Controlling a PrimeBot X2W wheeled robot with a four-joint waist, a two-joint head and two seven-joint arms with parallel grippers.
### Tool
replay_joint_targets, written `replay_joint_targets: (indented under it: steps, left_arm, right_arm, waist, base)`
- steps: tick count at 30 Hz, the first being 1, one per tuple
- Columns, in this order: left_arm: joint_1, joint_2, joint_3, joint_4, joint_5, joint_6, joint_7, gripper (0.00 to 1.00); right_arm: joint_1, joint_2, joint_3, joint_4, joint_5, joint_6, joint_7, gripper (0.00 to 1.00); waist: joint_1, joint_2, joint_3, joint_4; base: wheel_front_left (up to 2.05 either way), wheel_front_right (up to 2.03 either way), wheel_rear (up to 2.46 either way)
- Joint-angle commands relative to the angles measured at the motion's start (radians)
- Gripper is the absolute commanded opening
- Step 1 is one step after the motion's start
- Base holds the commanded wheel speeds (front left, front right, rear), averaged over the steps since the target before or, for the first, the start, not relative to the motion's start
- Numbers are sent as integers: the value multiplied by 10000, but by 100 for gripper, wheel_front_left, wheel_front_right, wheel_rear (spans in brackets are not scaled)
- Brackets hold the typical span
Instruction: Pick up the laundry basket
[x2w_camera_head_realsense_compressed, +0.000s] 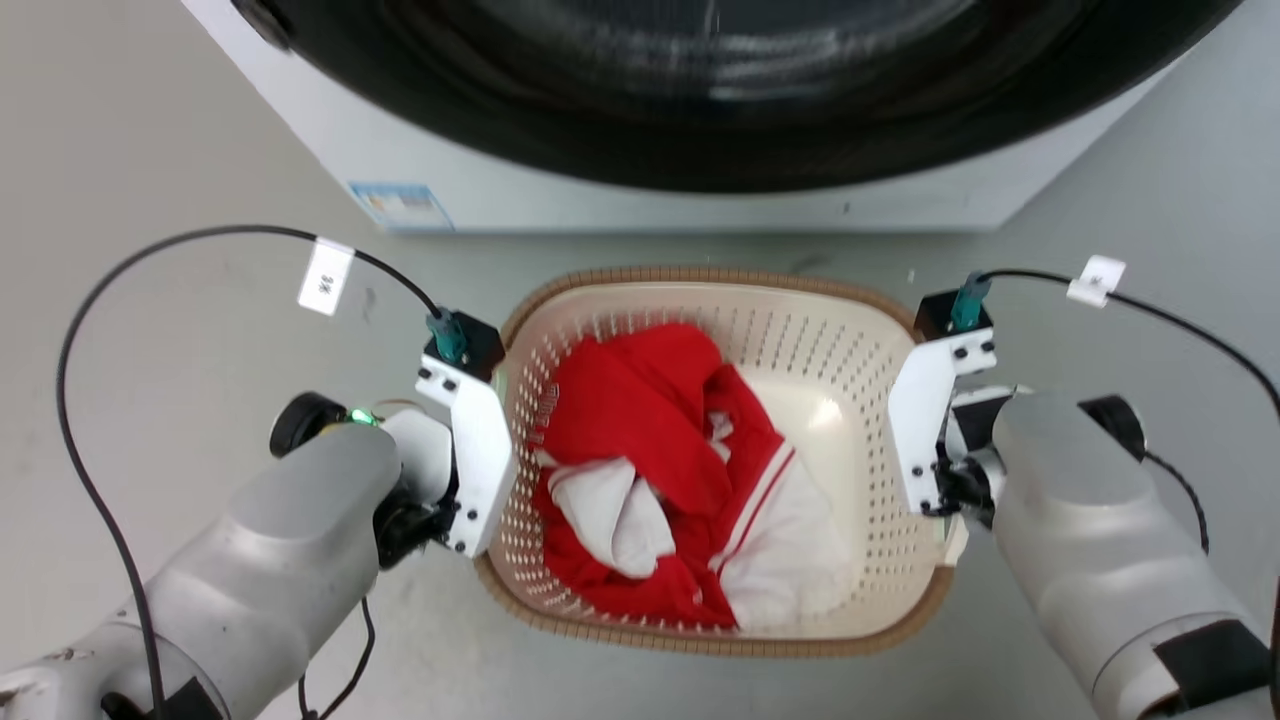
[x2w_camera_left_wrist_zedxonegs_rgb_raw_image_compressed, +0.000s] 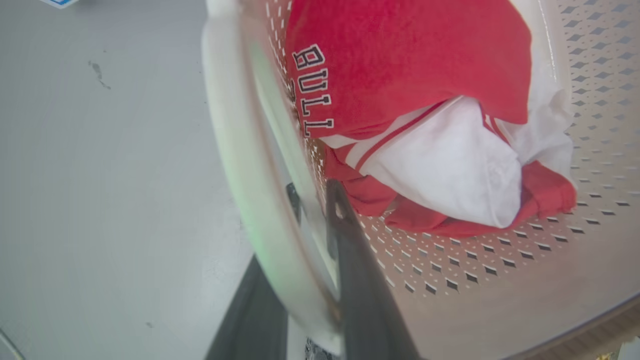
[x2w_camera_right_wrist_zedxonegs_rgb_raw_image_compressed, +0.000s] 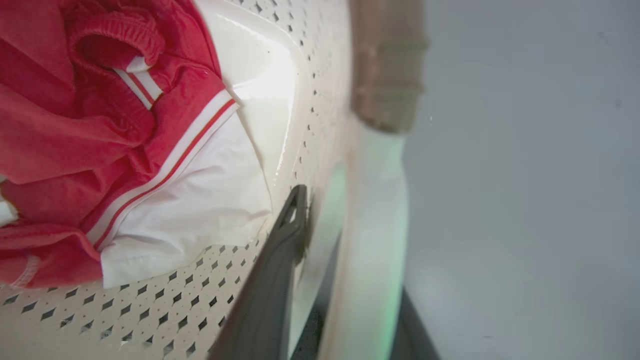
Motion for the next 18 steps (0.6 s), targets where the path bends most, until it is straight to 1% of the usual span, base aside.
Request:
replay_joint_targets:
  steps: [1, 4, 8, 12, 13, 18]
  left_arm:
    - [178, 229, -66, 43, 152, 6, 102, 0]
    - [426, 220, -75, 29, 279, 6, 378, 0]
    - [829, 142, -87, -95, 251, 4, 906, 0]
    - [1256, 94, -86, -219, 132, -7, 1499, 0]
    - [1585, 99, -93, -332, 137, -7, 1916, 0]
    - [1991, 184, -97, -500, 127, -8, 2482, 0]
  right_arm:
    - [244, -135, 168, 2, -1, 28, 138, 0]
    - [350, -141, 553, -167, -15, 30, 336, 0]
    - [776, -131, 765, -434, 720, 30, 797, 0]
    - [1179, -126, 1173, -549, 1072, 30, 1115, 0]
    - [1429, -128, 1349, -546, 1339, 30, 1441, 0]
    - [1602, -128, 1513, -524, 1728, 30, 1902, 0]
  waist:
    - [1, 0, -1180, 16]
    - [1, 0, -1919, -13]
    - [1, 0, -2808, 7]
    - [1, 0, -3682, 49]
    - [1, 0, -4302, 90]
    - [1, 0, -4822, 109]
  base:
    - [0, 0, 0]
    - [0, 0, 0]
    - [0, 0, 0]
    - [0, 0, 0]
    - [0, 0, 0]
    - [0, 0, 0]
